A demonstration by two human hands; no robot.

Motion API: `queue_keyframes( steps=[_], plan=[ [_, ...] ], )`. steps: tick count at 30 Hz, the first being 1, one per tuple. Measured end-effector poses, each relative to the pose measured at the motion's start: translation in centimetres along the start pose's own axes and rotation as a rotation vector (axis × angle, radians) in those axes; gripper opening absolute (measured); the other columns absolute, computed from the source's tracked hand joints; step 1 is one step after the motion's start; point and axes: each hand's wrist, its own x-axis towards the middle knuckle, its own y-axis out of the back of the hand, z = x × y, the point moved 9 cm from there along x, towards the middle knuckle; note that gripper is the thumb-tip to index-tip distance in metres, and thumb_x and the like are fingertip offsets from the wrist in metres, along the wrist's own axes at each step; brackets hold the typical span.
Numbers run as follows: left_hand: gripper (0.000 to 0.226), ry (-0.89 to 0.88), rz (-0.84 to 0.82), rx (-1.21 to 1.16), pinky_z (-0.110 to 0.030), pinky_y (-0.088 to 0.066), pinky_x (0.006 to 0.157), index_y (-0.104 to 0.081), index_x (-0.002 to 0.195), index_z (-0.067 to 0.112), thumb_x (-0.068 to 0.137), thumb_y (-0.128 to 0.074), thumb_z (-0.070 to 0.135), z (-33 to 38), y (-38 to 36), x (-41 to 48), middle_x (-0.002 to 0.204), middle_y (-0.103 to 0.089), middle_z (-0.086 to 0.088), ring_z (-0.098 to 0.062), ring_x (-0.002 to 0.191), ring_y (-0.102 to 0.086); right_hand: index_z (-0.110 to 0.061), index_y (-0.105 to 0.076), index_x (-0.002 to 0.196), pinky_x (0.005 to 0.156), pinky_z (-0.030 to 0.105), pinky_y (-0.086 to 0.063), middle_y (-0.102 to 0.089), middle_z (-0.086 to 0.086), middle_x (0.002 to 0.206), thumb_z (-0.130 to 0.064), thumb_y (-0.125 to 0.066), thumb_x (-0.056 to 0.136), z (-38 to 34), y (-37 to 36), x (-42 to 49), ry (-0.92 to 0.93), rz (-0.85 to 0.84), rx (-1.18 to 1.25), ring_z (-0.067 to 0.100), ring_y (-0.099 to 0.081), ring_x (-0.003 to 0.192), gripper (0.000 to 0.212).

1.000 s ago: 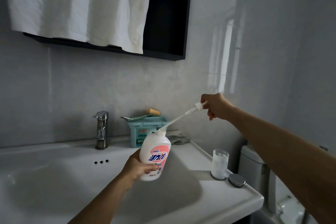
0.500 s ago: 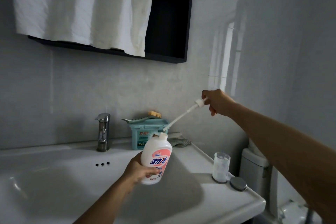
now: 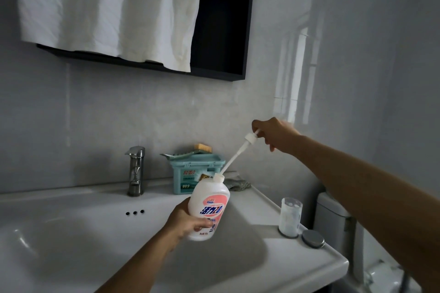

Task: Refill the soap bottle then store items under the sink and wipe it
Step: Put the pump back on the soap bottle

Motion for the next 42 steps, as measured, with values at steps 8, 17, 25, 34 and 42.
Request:
queue_keyframes(
  steps=[8, 17, 25, 34, 42],
  plan=[
    [0.043, 0.008, -0.009, -0.001, -0.027, -0.055, 0.07, -0.067, 0.093, 0.019, 0.059, -0.086, 0.0, 0.1, -0.1, 0.0, 0.088, -0.074, -0.001, -0.019, 0.085, -0.069, -0.017, -0.051, 0.115, 0.069, 0.032, -0.046, -0.065, 0.009, 0.093, -0.01, -0.045, 0.096, -5.2, -3.8, -1.7, 0.519, 0.062, -0.864, 0.028, -0.064, 0.081, 0.021],
    [0.045, 0.008, -0.016, -0.009, -0.025, -0.054, 0.068, -0.066, 0.098, 0.017, 0.061, -0.086, 0.002, 0.0, -0.2, 0.1, 0.092, -0.074, -0.003, -0.018, 0.086, -0.069, -0.017, -0.045, 0.133, 0.078, 0.033, -0.046, -0.064, 0.011, 0.106, -0.014, -0.036, 0.1, -7.0, -8.6, -3.5, 0.69, 0.025, -1.033, 0.028, -0.064, 0.092, 0.034],
    [0.043, 0.004, 0.003, -0.076, -0.026, -0.055, 0.066, -0.068, 0.096, 0.015, 0.06, -0.086, -0.002, -0.1, 0.2, 0.3, 0.09, -0.074, -0.005, -0.019, 0.083, -0.069, -0.024, -0.033, 0.144, 0.059, 0.031, -0.041, -0.062, 0.011, 0.091, -0.015, -0.043, 0.098, -7.0, -10.0, -4.7, 0.794, 0.056, -0.898, 0.029, -0.064, 0.07, 0.047],
    [0.046, -0.014, 0.01, -0.177, -0.026, -0.056, 0.064, -0.07, 0.094, 0.014, 0.056, -0.086, -0.006, 0.2, 0.0, 0.3, 0.086, -0.076, -0.003, -0.022, 0.083, -0.07, -0.015, -0.047, 0.128, 0.082, 0.038, -0.053, -0.066, 0.003, 0.108, -0.04, -0.055, 0.09, -1.7, -9.4, -3.3, 0.251, 0.018, 0.082, 0.02, -0.064, 0.09, 0.045],
    [0.058, -0.015, -0.046, -0.185, -0.025, -0.056, 0.064, -0.069, 0.102, 0.014, 0.048, -0.087, 0.006, 0.7, -0.5, 0.0, 0.093, -0.076, -0.005, -0.022, 0.089, -0.071, -0.014, -0.062, 0.087, 0.057, 0.019, -0.049, -0.063, -0.002, 0.076, -0.028, -0.059, 0.091, -0.7, -14.1, -4.2, 0.065, -0.255, 0.582, 0.006, -0.06, 0.063, 0.015]
  ],
)
